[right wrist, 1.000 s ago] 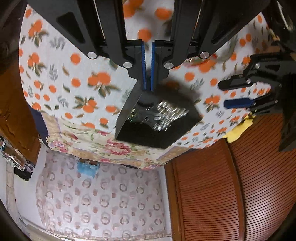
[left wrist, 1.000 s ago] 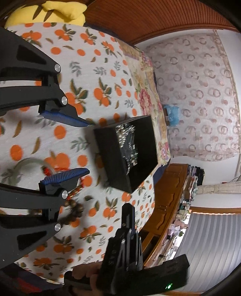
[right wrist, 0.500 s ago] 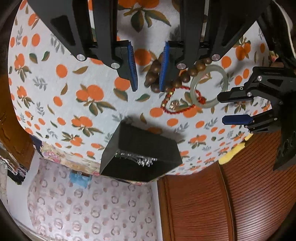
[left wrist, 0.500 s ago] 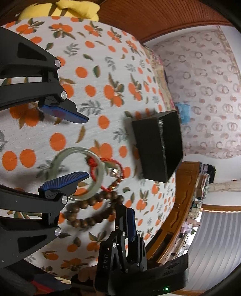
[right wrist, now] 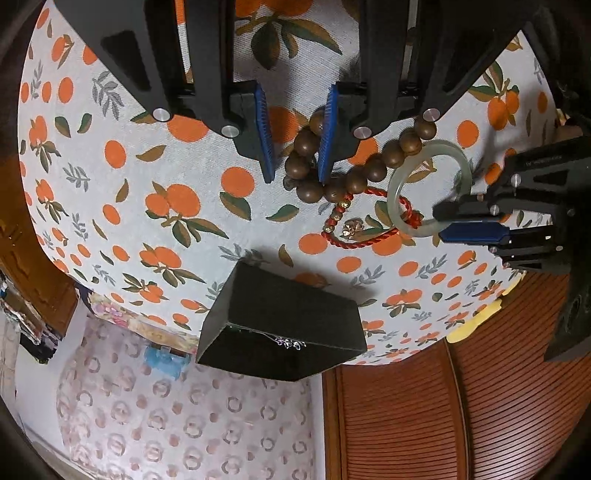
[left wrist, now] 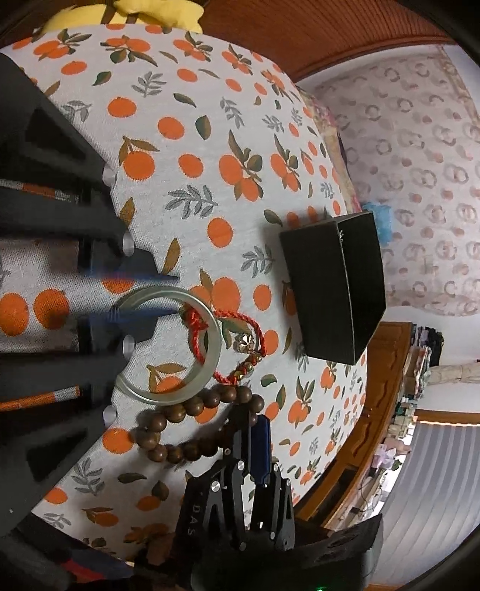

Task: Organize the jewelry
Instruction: 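Grasp the jade bangle with the left gripper while the right grasps the bead bracelet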

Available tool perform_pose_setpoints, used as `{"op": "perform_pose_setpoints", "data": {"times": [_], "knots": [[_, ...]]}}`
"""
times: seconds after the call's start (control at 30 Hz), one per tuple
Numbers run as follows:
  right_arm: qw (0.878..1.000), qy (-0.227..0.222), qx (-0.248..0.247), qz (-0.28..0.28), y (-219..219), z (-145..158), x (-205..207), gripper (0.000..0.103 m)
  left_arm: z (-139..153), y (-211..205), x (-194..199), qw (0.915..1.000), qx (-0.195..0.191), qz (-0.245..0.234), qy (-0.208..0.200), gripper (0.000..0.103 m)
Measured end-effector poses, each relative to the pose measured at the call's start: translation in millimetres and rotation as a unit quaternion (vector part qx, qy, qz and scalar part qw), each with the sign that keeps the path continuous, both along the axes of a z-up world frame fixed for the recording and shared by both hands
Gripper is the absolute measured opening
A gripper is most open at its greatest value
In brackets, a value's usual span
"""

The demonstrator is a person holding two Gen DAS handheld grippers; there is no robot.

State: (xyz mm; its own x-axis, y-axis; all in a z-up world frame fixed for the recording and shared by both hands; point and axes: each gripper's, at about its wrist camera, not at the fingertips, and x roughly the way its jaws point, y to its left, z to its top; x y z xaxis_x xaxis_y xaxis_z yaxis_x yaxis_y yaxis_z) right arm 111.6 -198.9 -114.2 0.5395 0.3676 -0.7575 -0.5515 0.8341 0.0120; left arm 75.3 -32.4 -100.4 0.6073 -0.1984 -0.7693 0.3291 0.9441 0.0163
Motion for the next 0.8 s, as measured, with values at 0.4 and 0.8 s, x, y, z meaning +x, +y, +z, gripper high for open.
{"op": "perform_pose_setpoints", "data": {"times": [0.4, 0.8], "knots": [[1.000, 0.000, 0.001, 0.000, -0.1, -0.6, -1.5, 0.026, 44.0, 20.3, -25.5, 0.9955, -0.005, 0.042, -0.085, 0.006], [1.000, 0.003, 0.006, 0.003, -1.1, 0.3, -0.8, 0.018, 55.8, 29.0, -34.1, 0.9925, -0.021, 0.055, -0.107, 0.006]]}}
